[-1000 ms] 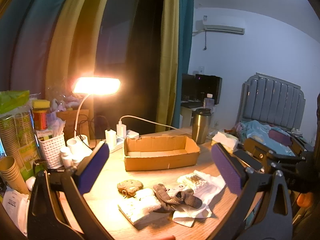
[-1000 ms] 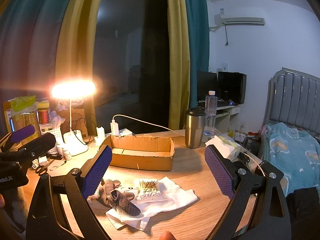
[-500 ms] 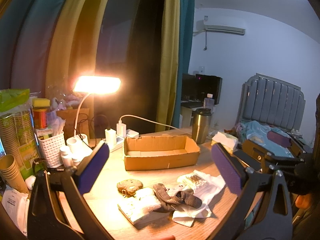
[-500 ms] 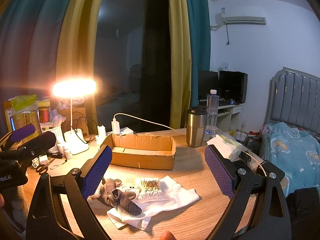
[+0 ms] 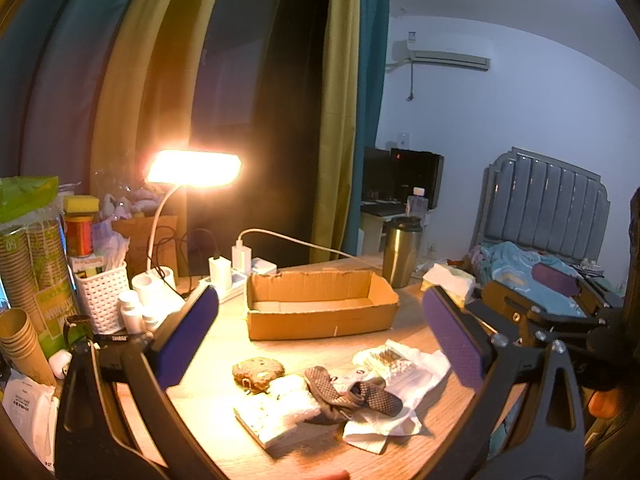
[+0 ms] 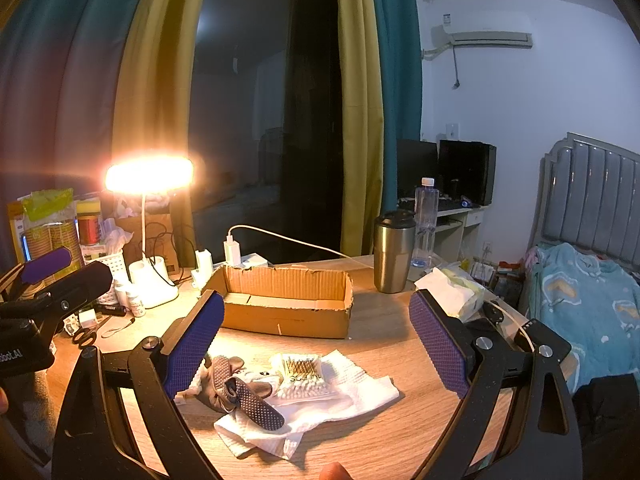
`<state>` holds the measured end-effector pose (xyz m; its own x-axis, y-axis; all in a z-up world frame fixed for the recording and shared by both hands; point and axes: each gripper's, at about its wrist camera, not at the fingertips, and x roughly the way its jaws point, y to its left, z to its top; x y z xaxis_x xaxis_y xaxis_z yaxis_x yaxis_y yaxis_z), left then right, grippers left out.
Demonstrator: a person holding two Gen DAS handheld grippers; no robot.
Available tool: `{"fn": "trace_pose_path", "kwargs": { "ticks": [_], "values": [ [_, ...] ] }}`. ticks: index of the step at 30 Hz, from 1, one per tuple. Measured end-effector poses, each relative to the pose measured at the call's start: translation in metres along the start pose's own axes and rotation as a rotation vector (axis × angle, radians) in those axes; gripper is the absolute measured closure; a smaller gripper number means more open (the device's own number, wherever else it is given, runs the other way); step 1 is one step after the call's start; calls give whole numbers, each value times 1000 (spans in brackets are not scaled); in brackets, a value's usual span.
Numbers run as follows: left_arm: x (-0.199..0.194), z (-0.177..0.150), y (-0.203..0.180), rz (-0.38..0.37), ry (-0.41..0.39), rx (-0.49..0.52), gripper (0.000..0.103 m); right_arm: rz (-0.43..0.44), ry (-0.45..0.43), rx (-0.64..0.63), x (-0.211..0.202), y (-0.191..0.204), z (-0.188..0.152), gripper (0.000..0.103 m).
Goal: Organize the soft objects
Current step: 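Grasp the bubble-wrapped bundle with the left tool while the right tool grasps the cotton-swab pack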
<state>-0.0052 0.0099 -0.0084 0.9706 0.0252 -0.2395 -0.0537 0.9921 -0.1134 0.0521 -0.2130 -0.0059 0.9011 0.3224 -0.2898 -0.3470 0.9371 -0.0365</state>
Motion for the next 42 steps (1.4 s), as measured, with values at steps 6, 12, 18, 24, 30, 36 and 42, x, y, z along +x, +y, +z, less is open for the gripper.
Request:
{"fn": "trace_pose_path", "kwargs": {
  "ticks": [6,12,18,24,30,36,42],
  "values": [
    [1,-1,-2,-2,3,5,0,4,4,3,1,1,-2,8],
    [7,-5,4,0,29,3,0,-6,14,8,6,-3,-6,8],
    [26,-18,13,17,92,-1,0,-17,53,18,23,-12,-12,8],
    [53,-40,25,38,190,-3,0,-2,124,20,49,-15,-26,8],
    [80,-61,33,63,283,-14,0,17,209,16,79,-16,-41,8],
    [109,-82,39,83,385,-19,1,23,285,33,110,-23,-58,8],
    [132,-96,38,87,448,-6,5,23,353,34,131,-31,-72,8]
  ]
}}
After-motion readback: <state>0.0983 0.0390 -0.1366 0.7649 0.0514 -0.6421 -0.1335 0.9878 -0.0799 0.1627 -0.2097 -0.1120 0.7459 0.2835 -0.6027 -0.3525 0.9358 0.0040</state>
